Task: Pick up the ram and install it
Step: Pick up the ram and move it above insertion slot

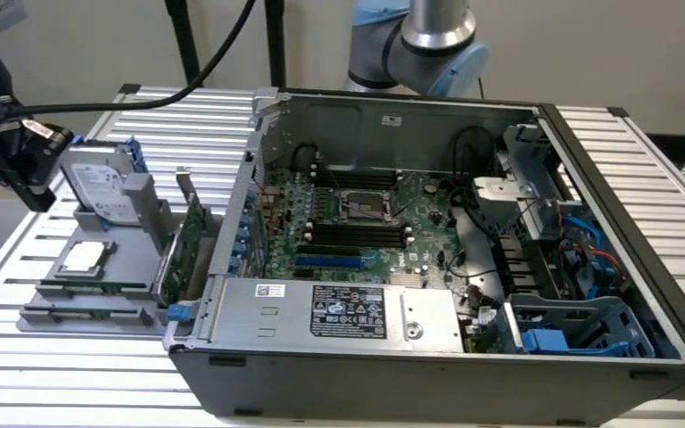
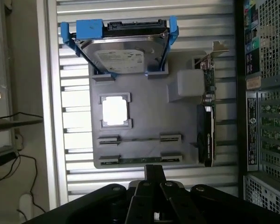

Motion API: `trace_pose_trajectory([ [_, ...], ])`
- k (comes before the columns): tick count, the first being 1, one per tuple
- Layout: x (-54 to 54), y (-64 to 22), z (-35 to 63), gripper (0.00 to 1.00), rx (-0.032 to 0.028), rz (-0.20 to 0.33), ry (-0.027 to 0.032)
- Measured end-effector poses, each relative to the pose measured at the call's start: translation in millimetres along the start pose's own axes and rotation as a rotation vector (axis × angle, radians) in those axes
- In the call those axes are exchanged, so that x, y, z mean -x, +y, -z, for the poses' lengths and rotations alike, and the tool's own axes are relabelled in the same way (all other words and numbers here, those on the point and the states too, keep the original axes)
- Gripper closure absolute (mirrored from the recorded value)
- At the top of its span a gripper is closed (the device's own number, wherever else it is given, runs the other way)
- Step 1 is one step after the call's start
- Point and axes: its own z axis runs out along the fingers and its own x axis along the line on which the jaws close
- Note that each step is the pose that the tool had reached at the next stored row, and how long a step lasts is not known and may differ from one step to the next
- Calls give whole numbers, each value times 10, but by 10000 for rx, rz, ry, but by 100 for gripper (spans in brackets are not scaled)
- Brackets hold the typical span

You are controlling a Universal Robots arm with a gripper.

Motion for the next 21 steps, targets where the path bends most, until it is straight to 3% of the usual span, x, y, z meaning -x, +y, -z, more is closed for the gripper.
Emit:
trace_pose_trajectory([
  [17,-5,-1,0,100,0,1,1],
  [21,-5,-1,-8,100,-33,545,66],
])
